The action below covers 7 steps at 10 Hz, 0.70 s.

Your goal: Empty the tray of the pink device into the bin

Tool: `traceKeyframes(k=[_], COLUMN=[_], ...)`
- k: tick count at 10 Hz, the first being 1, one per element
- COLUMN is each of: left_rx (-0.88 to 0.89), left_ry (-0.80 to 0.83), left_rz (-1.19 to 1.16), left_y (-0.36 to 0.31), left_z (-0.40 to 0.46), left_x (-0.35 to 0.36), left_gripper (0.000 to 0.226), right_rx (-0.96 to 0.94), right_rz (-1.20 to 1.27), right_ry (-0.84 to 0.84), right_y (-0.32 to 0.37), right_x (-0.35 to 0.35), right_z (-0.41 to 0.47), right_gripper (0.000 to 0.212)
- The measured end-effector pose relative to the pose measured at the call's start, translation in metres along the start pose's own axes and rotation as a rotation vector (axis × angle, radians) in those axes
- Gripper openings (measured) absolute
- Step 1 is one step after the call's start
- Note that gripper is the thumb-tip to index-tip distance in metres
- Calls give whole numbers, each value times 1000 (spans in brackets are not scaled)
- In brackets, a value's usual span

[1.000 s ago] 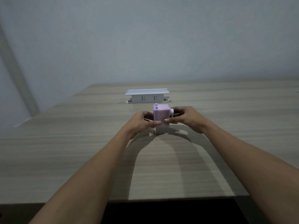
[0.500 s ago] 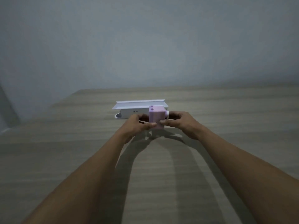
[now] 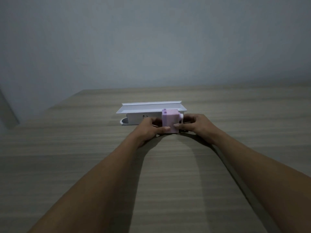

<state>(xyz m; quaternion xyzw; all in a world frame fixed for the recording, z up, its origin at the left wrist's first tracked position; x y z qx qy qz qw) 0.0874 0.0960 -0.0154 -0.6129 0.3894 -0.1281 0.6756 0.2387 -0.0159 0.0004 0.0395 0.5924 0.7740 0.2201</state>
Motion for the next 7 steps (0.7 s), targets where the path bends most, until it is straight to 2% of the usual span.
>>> traceKeyframes(k=[4,5,6,7], left_rx=[11,20,-2,23], left_ry=[-27,-54,-86,-169], left_rz=[-2,-61,-70,-48], left_y=[-4,-2,-9,-17], left_z=[7,5,-15,-41], left_x=[3,-1,-8,-14], left_gripper=[52,66,89,82], right_rx=[20,22,-11,-68], right_rz=[6,-16,-183,-344], right_ry=[-60,-101,-165,-285], right_y=[-8,-11,4,25], right_x=[0,-5,-11,-20], right_z=[7,5,-10,-32], right_gripper=[45,64,74,69])
Point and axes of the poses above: each hand's wrist, its own z-axis towards the middle knuckle, its own x-axis out of the palm, y = z × x, the point moved 8 cm from there along z, towards the middle knuckle, and after that the axes turned 6 degrees about -x, right-handed, at the moved point
